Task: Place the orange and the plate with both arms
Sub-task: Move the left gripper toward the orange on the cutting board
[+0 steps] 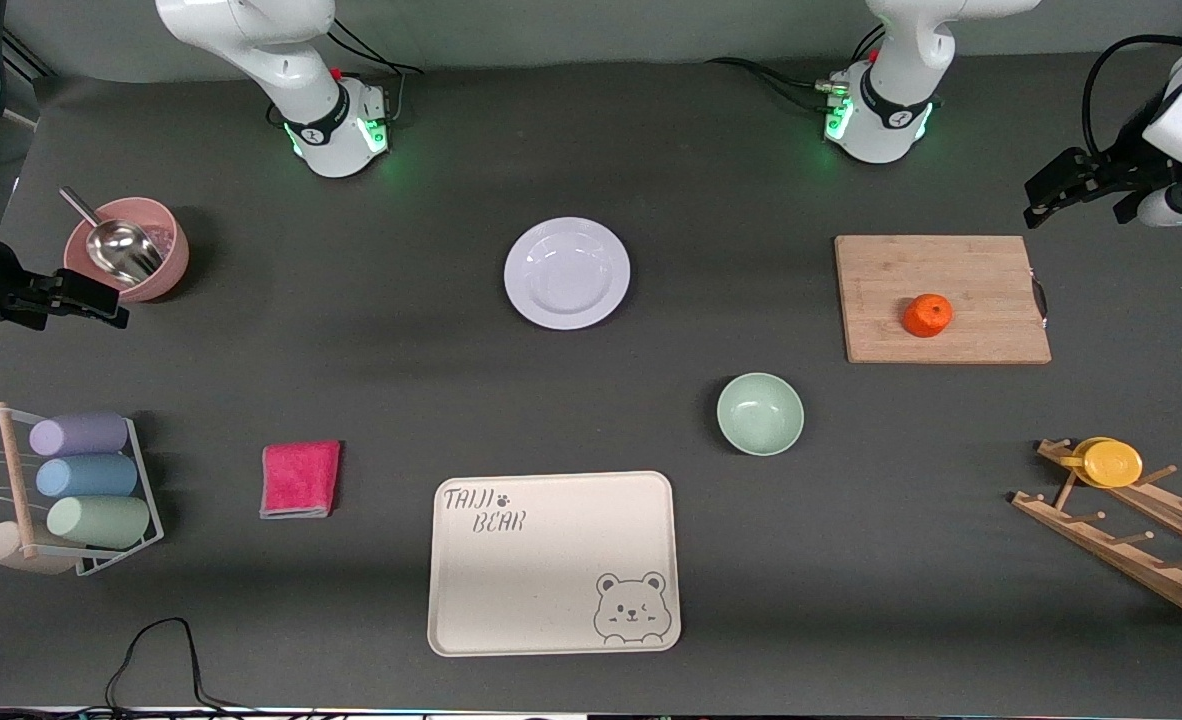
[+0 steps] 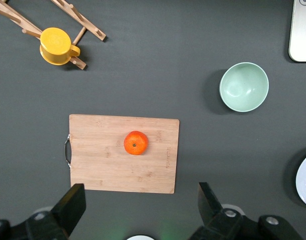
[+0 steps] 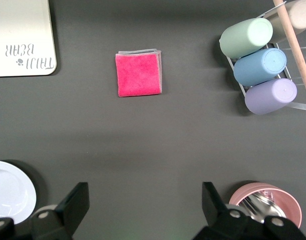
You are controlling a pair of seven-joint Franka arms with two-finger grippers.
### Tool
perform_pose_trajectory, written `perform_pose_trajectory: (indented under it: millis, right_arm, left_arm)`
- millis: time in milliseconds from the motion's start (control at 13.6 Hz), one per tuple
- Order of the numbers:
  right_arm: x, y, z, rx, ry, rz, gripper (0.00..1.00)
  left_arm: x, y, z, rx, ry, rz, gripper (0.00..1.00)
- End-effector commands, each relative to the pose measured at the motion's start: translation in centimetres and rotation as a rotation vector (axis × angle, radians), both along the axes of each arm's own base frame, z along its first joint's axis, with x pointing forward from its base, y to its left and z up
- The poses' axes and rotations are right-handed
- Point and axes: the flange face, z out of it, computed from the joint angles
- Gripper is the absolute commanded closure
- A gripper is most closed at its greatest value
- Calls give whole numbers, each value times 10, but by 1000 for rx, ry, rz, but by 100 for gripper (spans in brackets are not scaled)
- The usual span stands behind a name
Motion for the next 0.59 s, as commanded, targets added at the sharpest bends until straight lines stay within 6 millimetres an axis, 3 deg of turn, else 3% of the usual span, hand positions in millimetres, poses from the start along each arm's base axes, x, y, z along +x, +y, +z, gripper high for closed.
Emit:
perform_pose_trajectory:
  millis: [0, 295, 369, 516]
  right_arm:
    - [-4, 2, 3, -24, -5, -16, 0]
    - [-5, 1, 3, -23, 2, -18, 0]
    - [-5, 2, 3, -23, 2, -16, 0]
    - [-5, 2, 2, -23, 4, -16, 0]
  left_arm:
    - [4, 0, 8, 0, 8, -18, 0]
    - [15, 0, -9, 3, 37, -20, 0]
    - [16, 0, -18, 14, 61, -22, 0]
    - [15, 3, -56, 46, 110, -24, 0]
